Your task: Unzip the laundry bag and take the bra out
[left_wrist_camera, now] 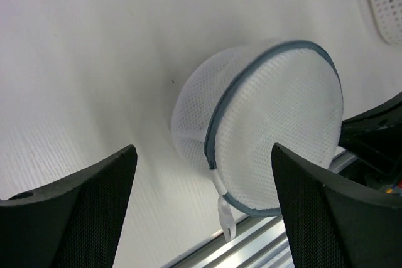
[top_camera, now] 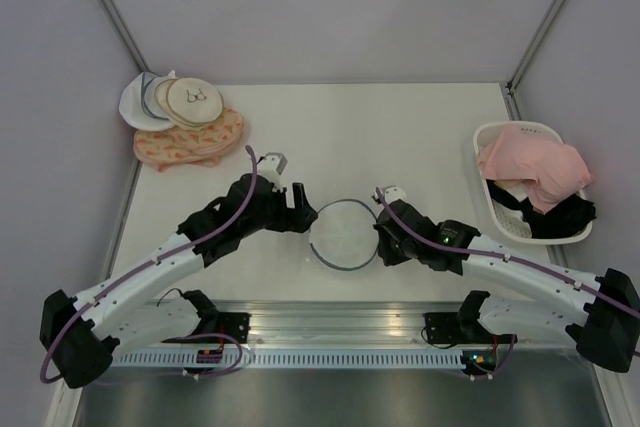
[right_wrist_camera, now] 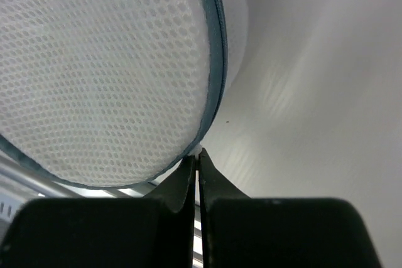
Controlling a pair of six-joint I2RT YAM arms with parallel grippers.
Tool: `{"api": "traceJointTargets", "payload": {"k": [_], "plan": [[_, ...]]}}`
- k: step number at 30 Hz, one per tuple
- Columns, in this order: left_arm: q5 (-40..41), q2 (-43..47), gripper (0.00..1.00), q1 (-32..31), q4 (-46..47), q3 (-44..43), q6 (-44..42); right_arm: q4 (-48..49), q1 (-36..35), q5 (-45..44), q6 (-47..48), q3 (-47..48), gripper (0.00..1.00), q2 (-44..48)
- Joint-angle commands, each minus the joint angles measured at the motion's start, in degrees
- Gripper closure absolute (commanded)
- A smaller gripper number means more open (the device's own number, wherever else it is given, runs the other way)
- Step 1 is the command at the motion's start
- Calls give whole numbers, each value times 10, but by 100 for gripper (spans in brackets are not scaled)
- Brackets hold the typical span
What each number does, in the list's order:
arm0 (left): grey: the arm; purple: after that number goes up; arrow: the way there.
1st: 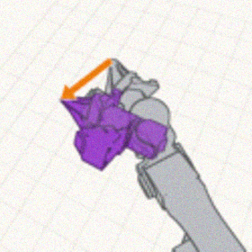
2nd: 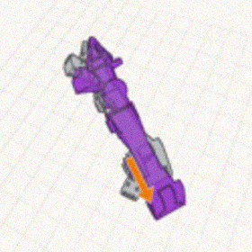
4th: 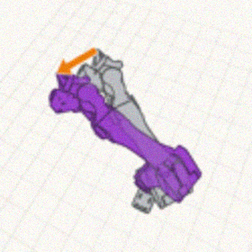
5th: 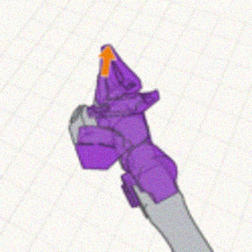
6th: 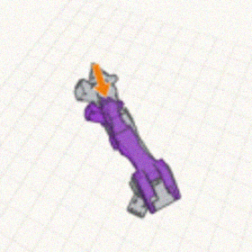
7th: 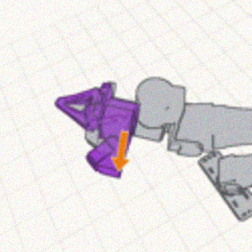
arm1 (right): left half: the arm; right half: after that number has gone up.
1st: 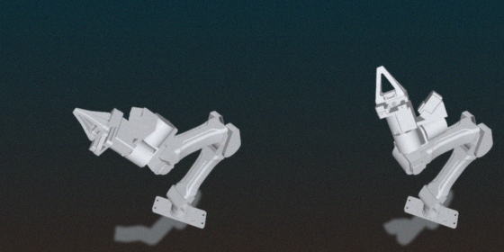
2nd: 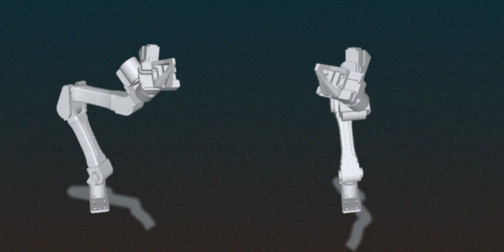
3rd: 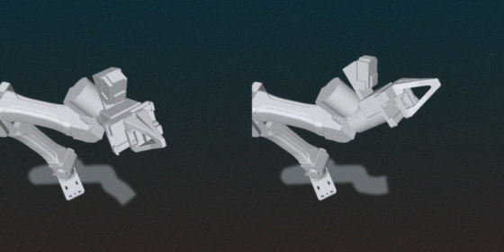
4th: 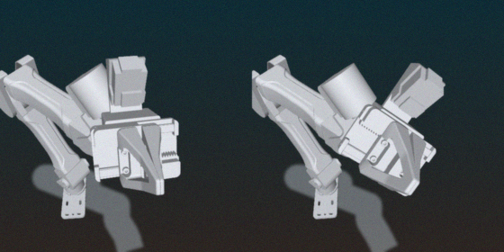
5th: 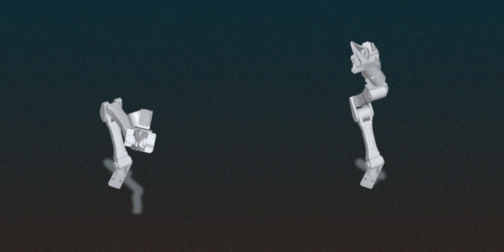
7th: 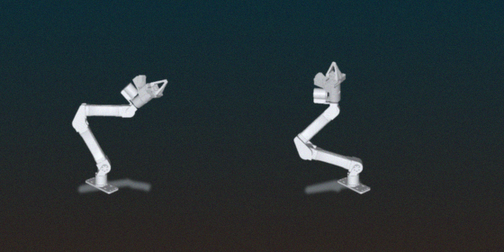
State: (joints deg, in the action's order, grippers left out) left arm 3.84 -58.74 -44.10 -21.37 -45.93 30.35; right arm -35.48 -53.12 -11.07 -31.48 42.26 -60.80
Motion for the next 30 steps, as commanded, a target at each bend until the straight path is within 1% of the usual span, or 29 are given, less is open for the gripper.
{"api": "traceJointTargets", "payload": {"k": [1,2,3,4,5,6,7,9,10,12,15,17,21,25,26,30], "plan": [[-11,52,9,-1,7,52,89,50,-28,103,-26,-39,100,19],[-27,63,8,-3,14,65,100,66,-35,149,-25,-45,99,19],[-65,84,8,-4,28,90,109,82,-41,174,-25,-53,99,17],[-78,92,6,-6,32,100,131,125,-57,195,-29,-57,100,16],[-85,105,4,-13,33,109,145,145,-66,226,-35,-58,99,14],[-89,115,4,-20,39,130,156,163,-75,235,-38,-58,100,11],[-95,142,4,-27,44,139,178,207,-93,244,-41,-59,100,9],[-97,167,3,-41,43,162,193,252,-102,284,-56,-59,100,-3],[-97,193,3,-41,37,167,201,288,-108,288,-61,-58,99,-8],[-82,218,2,-42,24,177,210,340,-113,278,-76,-59,100,-23],[-59,265,1,-41,-1,179,228,366,-115,235,-79,-51,100,-52],[-56,290,0,-42,-1,182,249,365,-115,225,-77,-40,99,-84],[-79,292,0,-42,1,187,268,372,-121,207,-77,-21,100,-125],[-87,291,0,-52,3,213,299,372,-133,169,-79,-22,100,-129],[-86,294,0,-54,4,232,308,374,-135,151,-80,-23,100,-124],[-60,318,2,-58,9,276,372,392,-141,129,-82,-38,99,-102]]}}
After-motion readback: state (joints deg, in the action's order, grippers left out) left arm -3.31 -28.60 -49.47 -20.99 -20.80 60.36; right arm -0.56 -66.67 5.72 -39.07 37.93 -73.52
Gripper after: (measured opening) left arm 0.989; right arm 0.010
